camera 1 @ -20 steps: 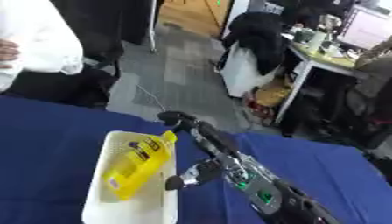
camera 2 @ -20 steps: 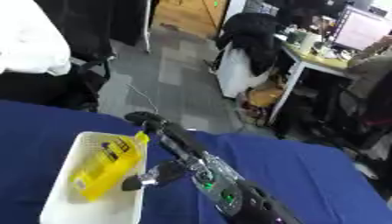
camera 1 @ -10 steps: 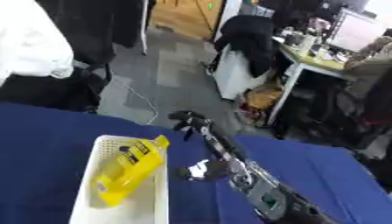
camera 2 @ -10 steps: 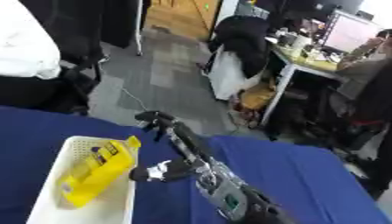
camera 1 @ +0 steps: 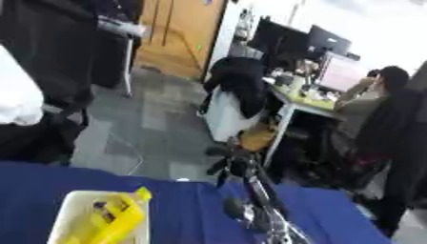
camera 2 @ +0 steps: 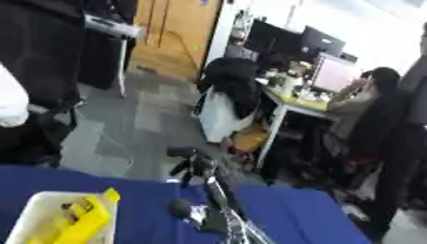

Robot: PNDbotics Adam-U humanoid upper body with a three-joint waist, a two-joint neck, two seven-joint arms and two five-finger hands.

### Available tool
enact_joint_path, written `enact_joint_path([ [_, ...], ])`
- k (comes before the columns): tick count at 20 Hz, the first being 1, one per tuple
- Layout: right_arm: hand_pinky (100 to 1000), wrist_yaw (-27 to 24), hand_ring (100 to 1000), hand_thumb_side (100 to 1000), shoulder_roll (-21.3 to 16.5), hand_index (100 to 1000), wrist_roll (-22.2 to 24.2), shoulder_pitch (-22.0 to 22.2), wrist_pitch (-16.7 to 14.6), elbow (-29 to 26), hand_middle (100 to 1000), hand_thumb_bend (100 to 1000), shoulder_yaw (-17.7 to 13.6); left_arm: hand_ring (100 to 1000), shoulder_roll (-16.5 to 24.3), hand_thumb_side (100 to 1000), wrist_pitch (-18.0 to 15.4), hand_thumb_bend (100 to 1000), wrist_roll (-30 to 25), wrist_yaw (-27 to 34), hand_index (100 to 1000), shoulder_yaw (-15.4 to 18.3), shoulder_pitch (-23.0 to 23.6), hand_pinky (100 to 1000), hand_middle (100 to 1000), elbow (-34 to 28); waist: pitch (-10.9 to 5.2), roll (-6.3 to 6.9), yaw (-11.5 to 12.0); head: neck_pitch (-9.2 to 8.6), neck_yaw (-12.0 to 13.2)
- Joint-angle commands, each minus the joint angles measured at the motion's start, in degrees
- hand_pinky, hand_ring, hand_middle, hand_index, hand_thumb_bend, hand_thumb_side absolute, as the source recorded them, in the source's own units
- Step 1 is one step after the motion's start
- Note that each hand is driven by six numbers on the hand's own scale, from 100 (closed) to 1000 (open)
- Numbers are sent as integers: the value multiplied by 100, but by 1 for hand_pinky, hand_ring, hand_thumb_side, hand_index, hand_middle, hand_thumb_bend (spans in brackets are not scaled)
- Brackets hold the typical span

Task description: Pick up objects on the table and place them in the box.

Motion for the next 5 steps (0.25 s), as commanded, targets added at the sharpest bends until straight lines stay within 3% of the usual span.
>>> enact_joint_path([
  [1, 378, -110, 595, 1000, -266, 838, -120, 380, 209, -815, 736, 783, -184, 585, 310, 853, -70, 274, -107, -134, 781, -37, 79, 673, 779, -74, -189, 57, -95, -214, -186],
  [3, 373, -38, 590, 1000, -231, 834, -201, 851, 311, -1092, 733, 767, -313, 585, 459, 851, -99, 268, -150, -216, 781, -46, 211, 673, 779, -74, -256, 57, -226, -265, -150],
  [5, 371, 16, 586, 1000, -53, 829, -342, 1286, 22, -1200, 728, 755, -372, 584, 619, 850, -145, 264, -188, -307, 781, -50, 365, 674, 780, -74, -320, 57, -373, -337, -88],
])
